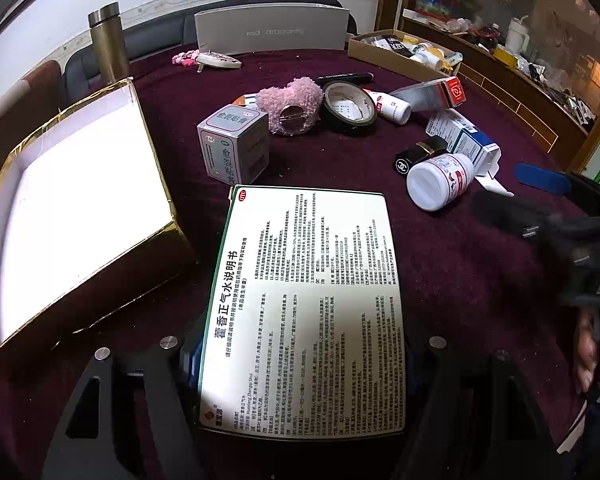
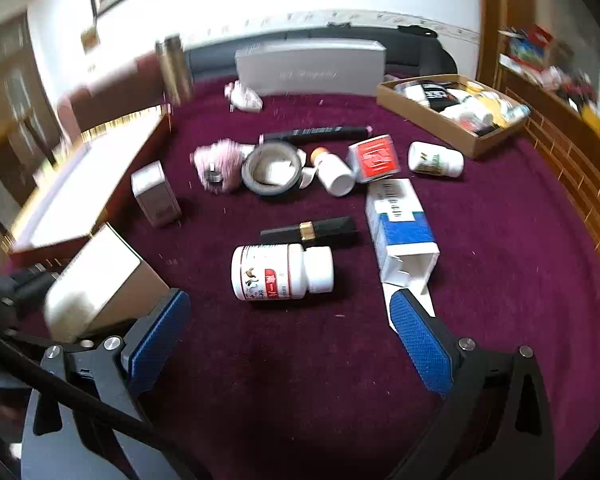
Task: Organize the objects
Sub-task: 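Close the left tool on the white box while the right tool grasps the red-label pill bottle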
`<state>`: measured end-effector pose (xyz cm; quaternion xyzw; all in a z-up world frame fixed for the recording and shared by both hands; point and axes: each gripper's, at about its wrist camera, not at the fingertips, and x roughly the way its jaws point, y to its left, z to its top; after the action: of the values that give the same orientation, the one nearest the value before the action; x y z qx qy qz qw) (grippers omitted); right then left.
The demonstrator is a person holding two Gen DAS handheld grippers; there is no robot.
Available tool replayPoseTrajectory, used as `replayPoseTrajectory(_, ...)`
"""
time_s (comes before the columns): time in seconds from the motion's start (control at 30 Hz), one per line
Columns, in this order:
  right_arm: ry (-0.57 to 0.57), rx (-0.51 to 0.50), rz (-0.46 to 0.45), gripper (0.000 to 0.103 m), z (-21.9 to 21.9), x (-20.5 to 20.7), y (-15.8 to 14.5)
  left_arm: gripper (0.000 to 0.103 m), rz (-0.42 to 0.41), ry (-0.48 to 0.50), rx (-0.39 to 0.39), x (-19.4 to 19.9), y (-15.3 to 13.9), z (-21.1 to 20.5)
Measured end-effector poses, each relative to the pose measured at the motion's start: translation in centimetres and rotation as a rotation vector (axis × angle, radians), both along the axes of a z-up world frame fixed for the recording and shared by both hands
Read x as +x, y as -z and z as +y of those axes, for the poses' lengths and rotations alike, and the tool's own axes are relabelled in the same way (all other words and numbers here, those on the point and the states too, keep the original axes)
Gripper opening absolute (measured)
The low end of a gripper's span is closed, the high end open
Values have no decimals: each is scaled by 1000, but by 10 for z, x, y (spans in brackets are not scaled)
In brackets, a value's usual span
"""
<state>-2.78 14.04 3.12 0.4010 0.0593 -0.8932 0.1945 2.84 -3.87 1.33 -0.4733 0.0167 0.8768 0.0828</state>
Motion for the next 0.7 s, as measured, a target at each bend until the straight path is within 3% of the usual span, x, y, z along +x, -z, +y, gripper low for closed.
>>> replayPoseTrajectory(0.2, 11, 80, -49, 91, -13, -23, 17, 66, 2, 2, 3, 1, 1, 0)
replayPoseTrajectory(0.27, 25, 91, -64, 80, -13, -31, 22, 66, 2, 2, 3, 1, 1, 0)
replayPoseTrajectory(0.3, 26, 85, -85, 62, -13, -35, 26, 66, 3, 3, 3, 1, 1, 0)
replayPoseTrajectory(0.33, 31, 74, -85, 60, -12, -36, 28, 66, 3, 3, 2, 1, 1, 0)
replayPoseTrajectory(0.57, 15, 42, -35, 60, -9, -25, 21, 66, 5, 2, 16, 1, 0, -1)
replayPoseTrajectory(0.7, 8, 13, -25, 60, -8, -16, 18, 66, 32, 5, 70, 4, -4, -7)
